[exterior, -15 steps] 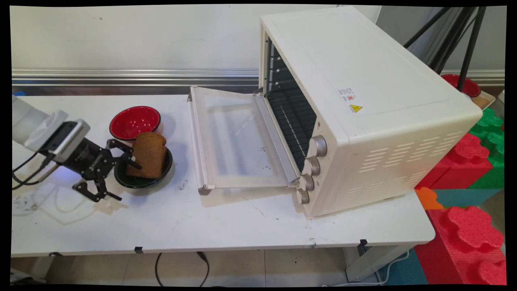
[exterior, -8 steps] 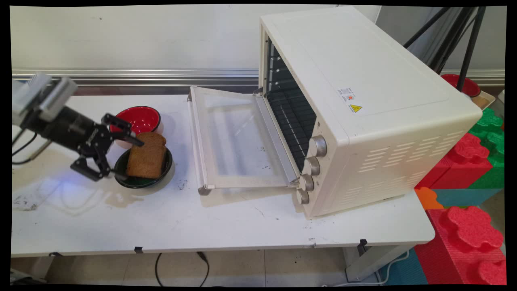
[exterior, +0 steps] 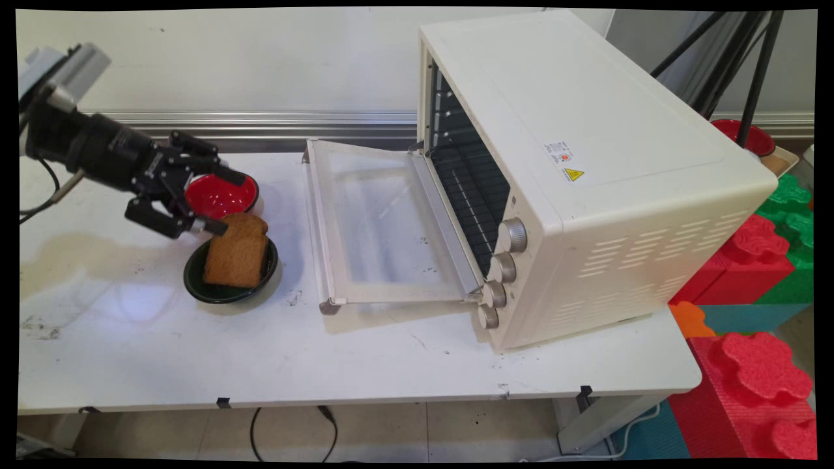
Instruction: Close the oven
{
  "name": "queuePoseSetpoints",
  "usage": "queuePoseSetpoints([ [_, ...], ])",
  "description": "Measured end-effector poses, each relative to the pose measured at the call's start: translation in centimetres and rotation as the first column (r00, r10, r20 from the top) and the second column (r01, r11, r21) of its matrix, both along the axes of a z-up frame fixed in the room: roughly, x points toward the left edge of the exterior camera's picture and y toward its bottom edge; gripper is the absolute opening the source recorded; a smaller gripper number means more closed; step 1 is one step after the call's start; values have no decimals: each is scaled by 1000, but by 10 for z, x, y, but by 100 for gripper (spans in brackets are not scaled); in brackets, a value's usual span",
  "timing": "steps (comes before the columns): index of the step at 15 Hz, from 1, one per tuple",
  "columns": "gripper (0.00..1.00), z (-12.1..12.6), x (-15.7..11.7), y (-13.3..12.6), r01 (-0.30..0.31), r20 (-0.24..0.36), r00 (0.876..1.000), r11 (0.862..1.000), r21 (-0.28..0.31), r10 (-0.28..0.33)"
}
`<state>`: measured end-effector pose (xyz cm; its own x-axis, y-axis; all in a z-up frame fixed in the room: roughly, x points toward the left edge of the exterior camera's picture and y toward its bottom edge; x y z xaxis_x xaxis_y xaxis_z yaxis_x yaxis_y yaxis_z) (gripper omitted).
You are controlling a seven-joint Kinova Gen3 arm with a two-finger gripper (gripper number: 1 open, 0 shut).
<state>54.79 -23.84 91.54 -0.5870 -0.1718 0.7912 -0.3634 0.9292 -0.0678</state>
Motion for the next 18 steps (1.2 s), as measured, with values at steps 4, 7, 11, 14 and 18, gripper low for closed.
queuePoseSetpoints([
  [4, 100, 7, -4, -8, -55, -45, 997, 998, 10, 56],
  [7, 100, -2, -5, -15, -80, -32, 996, 997, 14, 80],
  [11, 100, -26, -1, -29, -105, 10, 994, 994, 21, 105],
  [14, 100, -43, 2, -39, -112, 43, 993, 994, 19, 111],
  [18, 100, -77, -1, -61, -115, 110, 987, 993, 9, 114],
])
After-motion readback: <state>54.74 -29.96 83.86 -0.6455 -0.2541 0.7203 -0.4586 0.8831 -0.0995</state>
